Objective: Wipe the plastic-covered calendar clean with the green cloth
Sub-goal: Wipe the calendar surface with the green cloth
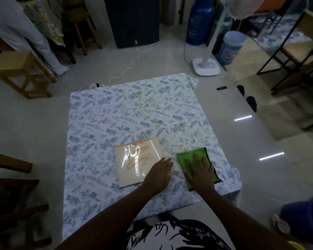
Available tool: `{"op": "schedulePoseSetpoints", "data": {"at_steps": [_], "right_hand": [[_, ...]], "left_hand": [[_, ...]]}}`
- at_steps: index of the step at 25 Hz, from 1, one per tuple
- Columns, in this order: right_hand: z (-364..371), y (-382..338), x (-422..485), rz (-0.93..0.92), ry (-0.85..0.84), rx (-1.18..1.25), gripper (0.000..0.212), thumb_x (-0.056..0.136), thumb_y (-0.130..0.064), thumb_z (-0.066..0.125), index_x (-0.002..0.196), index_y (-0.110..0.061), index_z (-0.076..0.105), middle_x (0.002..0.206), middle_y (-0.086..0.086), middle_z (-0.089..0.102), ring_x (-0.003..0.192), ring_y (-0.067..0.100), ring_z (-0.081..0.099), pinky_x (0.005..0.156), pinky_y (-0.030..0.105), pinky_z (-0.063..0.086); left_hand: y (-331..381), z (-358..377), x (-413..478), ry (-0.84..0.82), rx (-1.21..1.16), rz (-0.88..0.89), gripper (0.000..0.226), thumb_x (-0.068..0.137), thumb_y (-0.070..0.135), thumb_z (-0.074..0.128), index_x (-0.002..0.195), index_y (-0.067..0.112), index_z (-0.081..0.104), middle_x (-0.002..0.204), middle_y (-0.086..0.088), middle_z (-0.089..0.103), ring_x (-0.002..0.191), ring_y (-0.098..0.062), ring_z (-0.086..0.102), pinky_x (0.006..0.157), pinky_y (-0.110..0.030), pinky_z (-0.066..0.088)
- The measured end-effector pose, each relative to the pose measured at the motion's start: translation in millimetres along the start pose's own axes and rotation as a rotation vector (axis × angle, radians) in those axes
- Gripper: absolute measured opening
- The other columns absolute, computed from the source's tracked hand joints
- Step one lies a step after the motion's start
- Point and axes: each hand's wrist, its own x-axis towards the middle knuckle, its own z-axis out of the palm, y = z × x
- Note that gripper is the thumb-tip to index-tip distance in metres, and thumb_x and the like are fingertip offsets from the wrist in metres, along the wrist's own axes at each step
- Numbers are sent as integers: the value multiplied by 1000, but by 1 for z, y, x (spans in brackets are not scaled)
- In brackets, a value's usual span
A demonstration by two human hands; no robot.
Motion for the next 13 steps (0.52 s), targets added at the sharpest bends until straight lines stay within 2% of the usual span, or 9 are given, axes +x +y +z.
{"op": "schedulePoseSetpoints", "data": {"at_steps": [2, 4, 6, 9, 11, 13], "right_hand": [[-2, 1, 2, 10, 12, 36, 55, 95, -60, 28, 147, -44, 28, 164, 4, 14, 150, 32, 11, 116, 54, 19], [-6, 1, 8, 10, 43, 74, 45, 98, -41, 43, 143, -39, 40, 160, 7, 27, 144, 34, 23, 112, 51, 30], [-11, -1, 13, -31, 80, 91, 42, 97, -22, 47, 138, -28, 50, 152, 12, 39, 133, 37, 35, 105, 48, 38], [-14, -8, 22, -85, 104, 129, 41, 95, -8, 44, 134, -16, 55, 143, 15, 49, 124, 34, 44, 101, 41, 37], [-19, -22, 24, -108, 168, 207, 39, 92, 0, 49, 129, -9, 59, 132, 21, 56, 117, 38, 51, 97, 44, 40], [-21, -46, 27, -205, 296, 291, 37, 78, 15, 64, 110, 0, 69, 106, 30, 66, 94, 45, 62, 82, 51, 51]], "left_hand": [[4, 4, 1, -30, 1, 1, 61, 96, 27, 44, 152, 12, 24, 163, -6, 16, 152, -25, 9, 124, -38, 14], [4, 6, 1, -34, -12, -14, 61, 96, 28, 45, 151, 12, 25, 163, -6, 17, 152, -25, 9, 124, -37, 14], [0, 5, -1, -25, -25, -32, 61, 96, 29, 45, 151, 11, 26, 163, -6, 19, 151, -25, 10, 124, -36, 13], [-14, 0, -10, 19, -73, -106, 60, 97, 33, 46, 151, 13, 28, 162, -4, 20, 151, -23, 12, 123, -34, 11], [-28, -7, -22, 73, -119, -187, 58, 97, 32, 48, 150, 15, 29, 162, -2, 22, 151, -22, 13, 123, -31, 10], [-46, -15, -36, 119, -134, -262, 58, 98, 32, 47, 150, 14, 30, 162, -4, 22, 151, -21, 14, 123, -31, 10]]}}
